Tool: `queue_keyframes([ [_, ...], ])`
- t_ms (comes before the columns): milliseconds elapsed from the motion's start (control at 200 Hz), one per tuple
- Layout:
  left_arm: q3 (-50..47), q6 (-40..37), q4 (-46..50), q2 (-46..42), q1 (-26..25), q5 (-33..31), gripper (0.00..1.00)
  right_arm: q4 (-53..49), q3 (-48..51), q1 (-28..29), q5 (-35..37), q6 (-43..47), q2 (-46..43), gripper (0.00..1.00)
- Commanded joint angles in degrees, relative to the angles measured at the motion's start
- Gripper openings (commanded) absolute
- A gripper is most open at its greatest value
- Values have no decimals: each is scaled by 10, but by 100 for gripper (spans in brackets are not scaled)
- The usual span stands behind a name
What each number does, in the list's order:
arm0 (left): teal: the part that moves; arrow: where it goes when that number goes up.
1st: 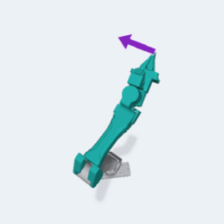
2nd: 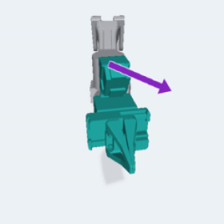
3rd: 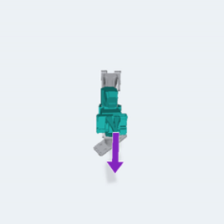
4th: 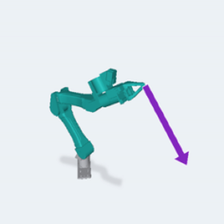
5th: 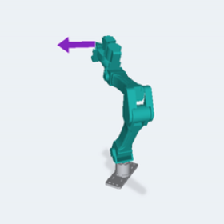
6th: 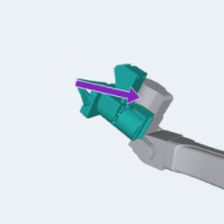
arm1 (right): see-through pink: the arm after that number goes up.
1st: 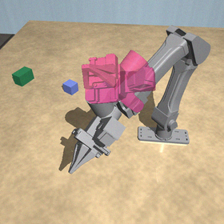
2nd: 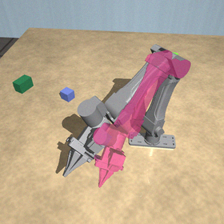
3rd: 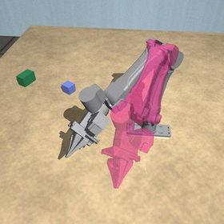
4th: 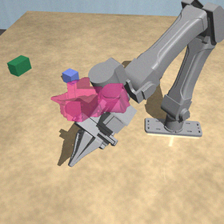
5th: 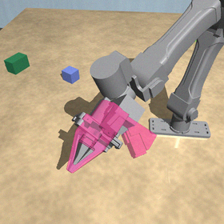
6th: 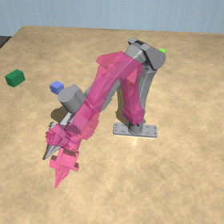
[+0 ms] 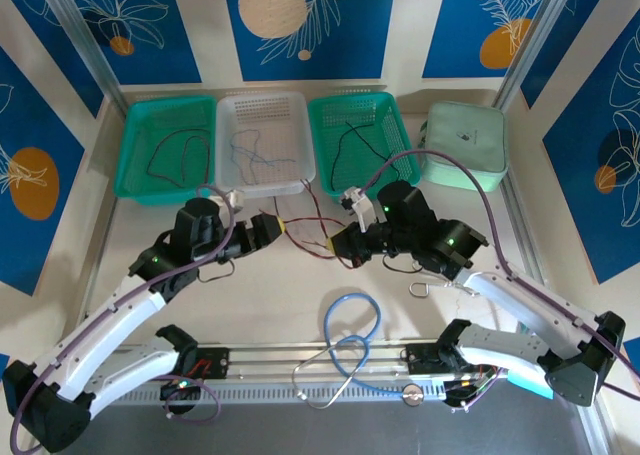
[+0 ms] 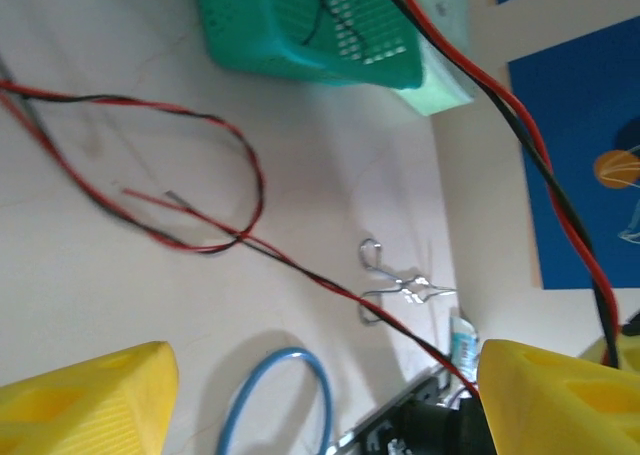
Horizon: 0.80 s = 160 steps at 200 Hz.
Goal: Untangle the cables
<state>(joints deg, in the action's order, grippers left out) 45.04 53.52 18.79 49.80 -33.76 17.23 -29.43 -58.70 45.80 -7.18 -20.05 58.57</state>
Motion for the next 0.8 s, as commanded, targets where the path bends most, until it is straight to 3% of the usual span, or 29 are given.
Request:
queue_keyframes([
  [0, 48, -8, -49, 15, 1, 47, 78, 50, 5, 9, 55, 32, -24, 0],
  [210, 108, 2, -93, 60, 3, 95, 77, 142, 42, 28, 110, 85, -41, 0],
  [465, 118, 26, -148, 78, 3, 104, 75, 196, 61, 36, 115, 113, -41, 0],
  [615, 108, 49, -193, 97, 3, 131, 54, 215, 73, 39, 91, 125, -40, 0],
  [795, 100, 64, -224, 104, 3, 132, 53, 217, 81, 43, 80, 127, -38, 0],
])
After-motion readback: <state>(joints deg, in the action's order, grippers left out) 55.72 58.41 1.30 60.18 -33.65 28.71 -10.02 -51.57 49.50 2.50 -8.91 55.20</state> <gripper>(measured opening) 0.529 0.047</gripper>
